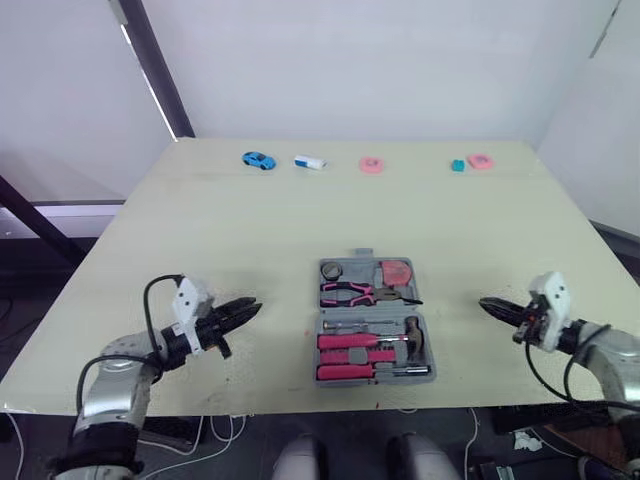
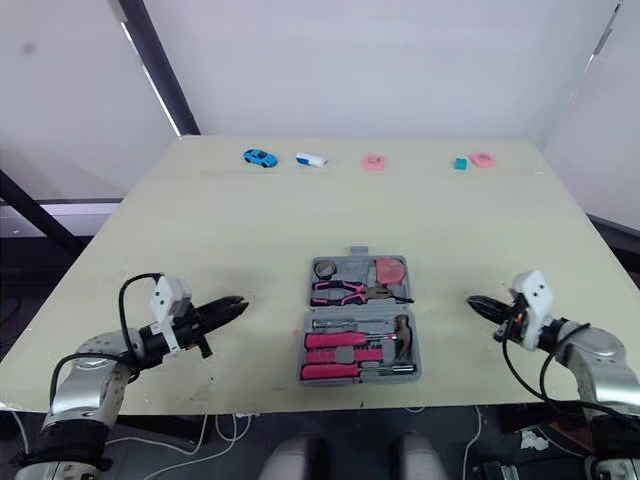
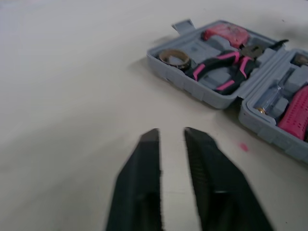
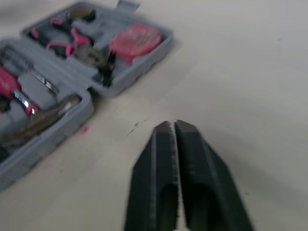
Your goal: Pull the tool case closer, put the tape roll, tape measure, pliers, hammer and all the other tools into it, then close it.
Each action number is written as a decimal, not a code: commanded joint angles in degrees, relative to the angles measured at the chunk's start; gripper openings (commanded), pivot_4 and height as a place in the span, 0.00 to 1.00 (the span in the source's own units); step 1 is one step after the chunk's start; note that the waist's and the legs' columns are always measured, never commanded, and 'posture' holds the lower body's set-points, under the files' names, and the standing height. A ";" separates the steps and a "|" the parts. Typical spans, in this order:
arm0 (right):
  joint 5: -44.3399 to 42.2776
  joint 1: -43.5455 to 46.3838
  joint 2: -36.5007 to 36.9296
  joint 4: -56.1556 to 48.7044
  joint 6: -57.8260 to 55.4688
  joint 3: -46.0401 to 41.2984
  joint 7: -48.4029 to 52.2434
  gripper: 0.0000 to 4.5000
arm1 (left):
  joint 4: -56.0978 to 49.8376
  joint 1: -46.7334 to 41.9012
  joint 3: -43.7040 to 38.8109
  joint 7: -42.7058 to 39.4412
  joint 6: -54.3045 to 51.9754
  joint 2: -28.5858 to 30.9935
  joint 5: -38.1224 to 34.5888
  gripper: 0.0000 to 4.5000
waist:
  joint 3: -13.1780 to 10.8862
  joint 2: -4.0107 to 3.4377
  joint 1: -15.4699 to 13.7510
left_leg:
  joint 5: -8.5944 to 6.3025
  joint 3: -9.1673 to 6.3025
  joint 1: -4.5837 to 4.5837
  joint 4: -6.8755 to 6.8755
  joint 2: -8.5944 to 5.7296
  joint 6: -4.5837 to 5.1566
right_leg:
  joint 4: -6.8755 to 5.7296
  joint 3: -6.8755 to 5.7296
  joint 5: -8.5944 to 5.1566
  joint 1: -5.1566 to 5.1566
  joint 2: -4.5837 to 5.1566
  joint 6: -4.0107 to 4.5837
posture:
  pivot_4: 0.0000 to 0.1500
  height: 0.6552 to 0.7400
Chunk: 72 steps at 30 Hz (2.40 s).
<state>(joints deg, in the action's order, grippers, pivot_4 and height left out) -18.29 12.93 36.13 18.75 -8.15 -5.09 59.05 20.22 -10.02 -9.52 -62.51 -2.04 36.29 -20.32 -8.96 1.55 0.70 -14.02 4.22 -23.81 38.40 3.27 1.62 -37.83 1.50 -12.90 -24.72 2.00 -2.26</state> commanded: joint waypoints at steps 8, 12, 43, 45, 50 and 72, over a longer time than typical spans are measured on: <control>8.97 11.52 -2.82 11.73 5.78 9.53 3.25 0.00 | 10.18 -9.50 7.49 -4.99 3.35 -1.03 5.55 0.01 | 0.00 0.00 -0.02 | 0.00 -0.01 0.03 0.02 -0.01 0.00 | -0.04 0.00 0.01 0.02 -0.01 -0.02 | 1.00 0.99; 10.25 13.53 -4.22 13.81 7.19 11.10 4.11 0.00 | 13.82 -12.44 9.72 -6.28 3.99 -1.83 7.43 0.01 | -0.01 -0.01 -0.01 | 0.00 -0.01 0.02 0.04 -0.02 0.00 | -0.05 0.00 0.02 0.02 -0.02 -0.03 | 1.00 0.99; 13.98 16.47 -10.45 15.98 9.94 14.35 4.35 0.00 | 26.35 -20.13 15.03 -10.27 8.98 -9.24 13.78 0.01 | 0.00 -0.01 0.06 | 0.01 -0.04 0.04 0.06 -0.02 0.00 | -0.13 0.01 0.03 0.03 -0.04 -0.03 | 1.00 0.99; 14.01 16.40 -10.62 15.94 9.98 14.38 4.34 0.00 | 26.83 -20.53 15.18 -9.85 8.96 -10.01 14.09 0.01 | 0.00 -0.01 0.04 | 0.01 -0.04 0.05 0.07 -0.02 0.00 | -0.13 0.01 0.03 0.04 -0.04 -0.03 | 1.00 0.99; 13.98 16.35 -10.96 15.72 9.92 14.30 4.35 0.00 | 27.03 -20.73 15.77 -10.56 8.71 -11.49 14.41 0.01 | 0.00 -0.01 0.08 | 0.01 -0.04 0.06 0.08 -0.02 0.00 | -0.13 0.01 0.03 0.06 -0.05 -0.04 | 1.00 0.99; 12.07 12.74 -8.38 9.03 3.14 15.12 12.37 0.00 | 19.75 -15.97 17.70 -14.95 3.86 -11.05 14.21 0.01 | 0.02 -0.03 0.05 | 0.00 -0.07 0.05 0.05 -0.03 0.00 | -0.11 0.00 0.02 0.06 -0.05 -0.04 | 1.00 0.99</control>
<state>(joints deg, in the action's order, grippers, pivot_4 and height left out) -4.87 25.74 28.12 30.35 -4.93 9.27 69.78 40.77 -27.44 5.16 -75.26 2.68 25.95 -6.88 -8.94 1.51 0.75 -14.02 4.15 -23.76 38.45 3.25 1.63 -37.94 1.50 -12.88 -24.66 1.95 -2.30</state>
